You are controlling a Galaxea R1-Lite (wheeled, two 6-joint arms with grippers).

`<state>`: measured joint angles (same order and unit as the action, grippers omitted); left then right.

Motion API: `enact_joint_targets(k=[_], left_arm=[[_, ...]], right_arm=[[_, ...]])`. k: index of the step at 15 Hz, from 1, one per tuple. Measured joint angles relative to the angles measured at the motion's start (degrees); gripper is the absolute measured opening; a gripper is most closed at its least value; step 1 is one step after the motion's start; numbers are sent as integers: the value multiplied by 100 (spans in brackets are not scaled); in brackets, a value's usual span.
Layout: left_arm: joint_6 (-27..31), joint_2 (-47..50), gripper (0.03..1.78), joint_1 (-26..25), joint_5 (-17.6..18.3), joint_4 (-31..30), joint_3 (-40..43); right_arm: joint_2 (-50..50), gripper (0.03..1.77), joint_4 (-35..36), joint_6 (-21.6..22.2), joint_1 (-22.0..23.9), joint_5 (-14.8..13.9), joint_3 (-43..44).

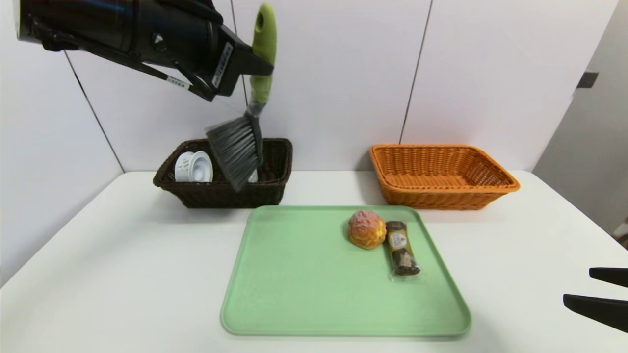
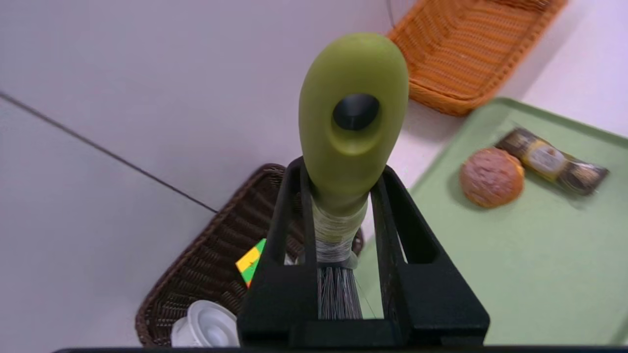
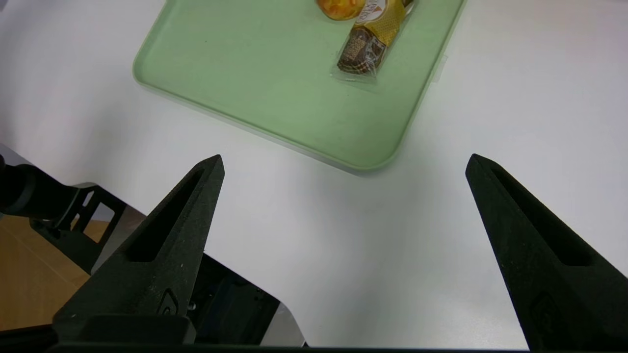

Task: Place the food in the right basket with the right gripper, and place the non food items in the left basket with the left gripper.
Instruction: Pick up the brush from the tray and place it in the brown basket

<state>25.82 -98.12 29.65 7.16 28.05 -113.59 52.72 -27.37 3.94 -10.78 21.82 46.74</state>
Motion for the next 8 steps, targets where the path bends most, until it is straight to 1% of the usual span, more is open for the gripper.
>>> enact_joint_targets(k=[4,8], left_arm=[[-479,-105,36,-484,4,-631,0],[-1342,-373,36,-970,34,-1006,2]], right_arm=[[20,170,55,2,0,-5,-63],[46,170,63,-4,0,-7,-68]])
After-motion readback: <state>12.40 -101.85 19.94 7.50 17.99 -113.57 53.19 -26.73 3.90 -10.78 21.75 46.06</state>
